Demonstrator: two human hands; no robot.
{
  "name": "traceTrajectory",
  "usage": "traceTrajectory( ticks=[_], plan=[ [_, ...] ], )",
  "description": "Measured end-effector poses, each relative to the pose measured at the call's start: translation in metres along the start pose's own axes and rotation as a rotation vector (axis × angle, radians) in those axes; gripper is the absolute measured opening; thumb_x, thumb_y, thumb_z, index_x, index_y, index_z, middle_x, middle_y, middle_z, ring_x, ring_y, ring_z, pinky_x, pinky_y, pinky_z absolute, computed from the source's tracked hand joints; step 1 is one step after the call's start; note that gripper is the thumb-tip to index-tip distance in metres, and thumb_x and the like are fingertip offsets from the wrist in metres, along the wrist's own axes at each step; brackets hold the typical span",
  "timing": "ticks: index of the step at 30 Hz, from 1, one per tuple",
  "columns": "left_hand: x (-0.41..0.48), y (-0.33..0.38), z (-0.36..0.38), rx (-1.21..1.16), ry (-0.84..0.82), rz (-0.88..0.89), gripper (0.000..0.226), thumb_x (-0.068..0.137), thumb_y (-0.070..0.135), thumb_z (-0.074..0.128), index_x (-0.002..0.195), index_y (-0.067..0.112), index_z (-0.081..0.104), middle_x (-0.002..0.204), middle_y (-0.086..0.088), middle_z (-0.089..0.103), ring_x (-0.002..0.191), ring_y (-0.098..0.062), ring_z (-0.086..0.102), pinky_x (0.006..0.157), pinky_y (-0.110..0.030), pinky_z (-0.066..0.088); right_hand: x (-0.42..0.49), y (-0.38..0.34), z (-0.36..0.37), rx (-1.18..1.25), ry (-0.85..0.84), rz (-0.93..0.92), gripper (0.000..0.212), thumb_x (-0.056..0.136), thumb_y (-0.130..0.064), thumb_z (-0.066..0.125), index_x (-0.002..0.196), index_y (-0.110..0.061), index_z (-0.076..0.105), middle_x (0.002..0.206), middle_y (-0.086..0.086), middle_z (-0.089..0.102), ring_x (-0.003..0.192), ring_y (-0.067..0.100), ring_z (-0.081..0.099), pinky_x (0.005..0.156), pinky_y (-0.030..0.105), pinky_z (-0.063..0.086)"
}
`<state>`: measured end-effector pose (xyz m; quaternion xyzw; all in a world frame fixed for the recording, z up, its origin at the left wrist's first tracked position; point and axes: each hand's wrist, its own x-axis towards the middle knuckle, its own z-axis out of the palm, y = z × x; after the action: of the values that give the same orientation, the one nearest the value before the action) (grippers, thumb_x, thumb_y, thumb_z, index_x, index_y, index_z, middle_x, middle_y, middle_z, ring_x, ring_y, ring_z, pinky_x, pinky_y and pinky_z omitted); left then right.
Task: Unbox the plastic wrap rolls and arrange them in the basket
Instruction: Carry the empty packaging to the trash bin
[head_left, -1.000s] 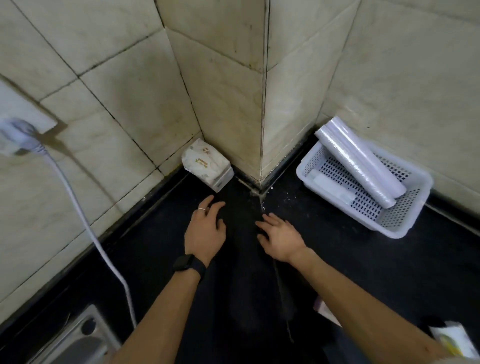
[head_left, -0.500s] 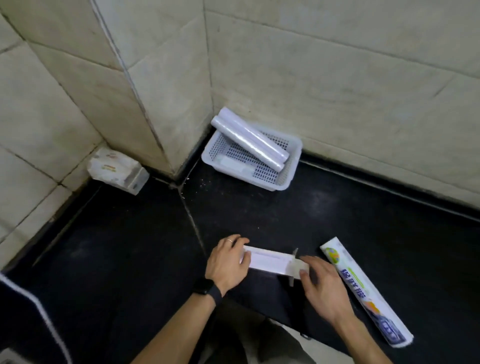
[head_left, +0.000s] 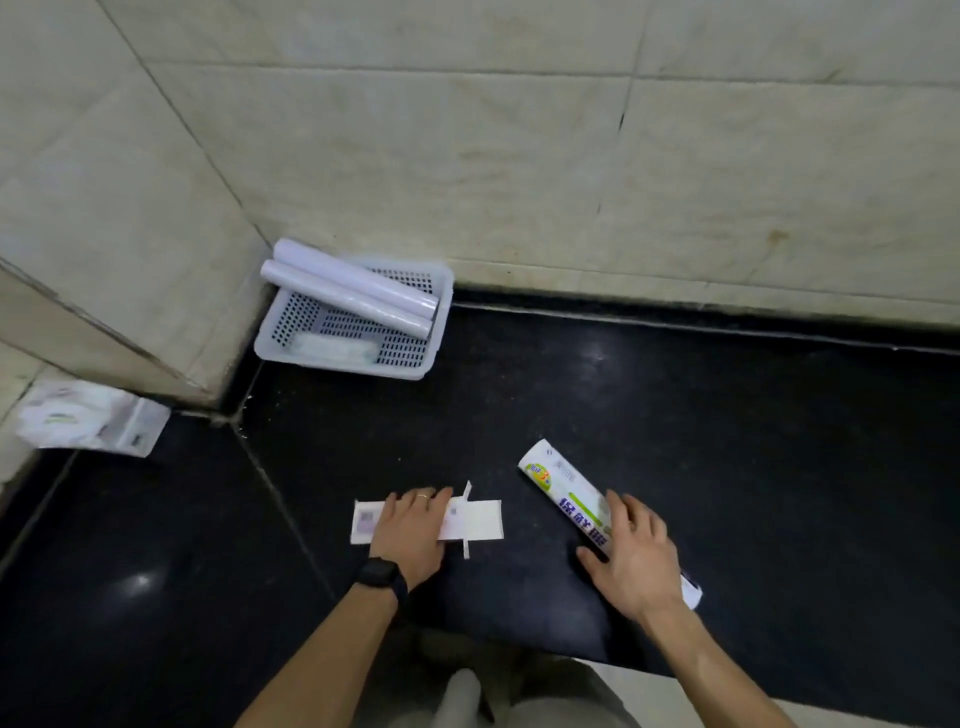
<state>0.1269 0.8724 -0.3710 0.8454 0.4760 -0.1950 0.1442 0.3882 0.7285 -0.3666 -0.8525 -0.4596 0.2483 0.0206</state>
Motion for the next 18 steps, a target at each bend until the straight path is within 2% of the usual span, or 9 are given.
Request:
traceTrajectory(
  ticks=[4, 9, 13, 16, 18],
  plan=[
    [-0.001, 0.010, -0.001, -0.055, 0.009, -0.050, 0.064, 0.089, 0.046, 0.055, 0.148, 0.032, 0.032, 0.139, 0.003, 0.051, 0.123, -0.024, 0.050, 0.103, -0.039, 0.038, -0.002, 0.013, 0.015, -0.069, -0.082, -0.013, 0.082, 0.090, -0.054, 0.053, 0.157, -0.027, 0.014, 0.159, 0.000, 0.025, 0.141, 0.027, 0.029, 0.110, 0.043, 0.037],
    [-0.001, 0.021, -0.003, -0.320, 0.033, -0.163, 0.078, 0.081, 0.073, 0.052, 0.147, 0.039, 0.028, 0.131, 0.002, 0.053, 0.118, -0.022, 0.052, 0.093, -0.038, 0.046, -0.003, 0.027, 0.018, -0.075, -0.086, -0.021, 0.064, 0.092, -0.045, 0.053, 0.150, -0.028, 0.033, 0.151, 0.000, 0.034, 0.132, 0.026, 0.034, 0.099, 0.042, 0.046],
    [0.006, 0.022, -0.015, -0.511, 0.120, -0.123, 0.076, 0.072, 0.077, 0.055, 0.138, 0.049, 0.032, 0.115, 0.005, 0.059, 0.107, -0.019, 0.056, 0.086, -0.036, 0.050, -0.001, 0.029, 0.009, 0.110, -0.106, 0.064, 0.050, 0.091, -0.041, 0.054, 0.137, -0.022, 0.046, 0.128, 0.005, 0.056, 0.116, 0.029, 0.052, 0.091, 0.038, 0.049],
    [0.018, 0.028, -0.035, -0.548, 0.165, -0.053, 0.076, 0.072, 0.073, 0.059, 0.139, 0.051, 0.031, 0.108, 0.007, 0.060, 0.103, -0.017, 0.057, 0.082, -0.032, 0.048, -0.003, 0.032, -0.006, 0.293, -0.116, 0.124, 0.044, 0.088, -0.039, 0.060, 0.127, -0.024, 0.048, 0.118, 0.006, 0.060, 0.109, 0.031, 0.059, 0.085, 0.036, 0.048],
    [0.028, 0.037, -0.052, -0.575, 0.180, 0.013, 0.074, 0.072, 0.071, 0.062, 0.138, 0.054, 0.031, 0.106, 0.008, 0.060, 0.101, -0.015, 0.056, 0.080, -0.032, 0.047, -0.010, 0.035, -0.016, 0.382, -0.062, 0.168, 0.045, 0.086, -0.037, 0.063, 0.126, -0.025, 0.047, 0.116, 0.005, 0.059, 0.107, 0.030, 0.059, 0.085, 0.035, 0.047]
  ],
)
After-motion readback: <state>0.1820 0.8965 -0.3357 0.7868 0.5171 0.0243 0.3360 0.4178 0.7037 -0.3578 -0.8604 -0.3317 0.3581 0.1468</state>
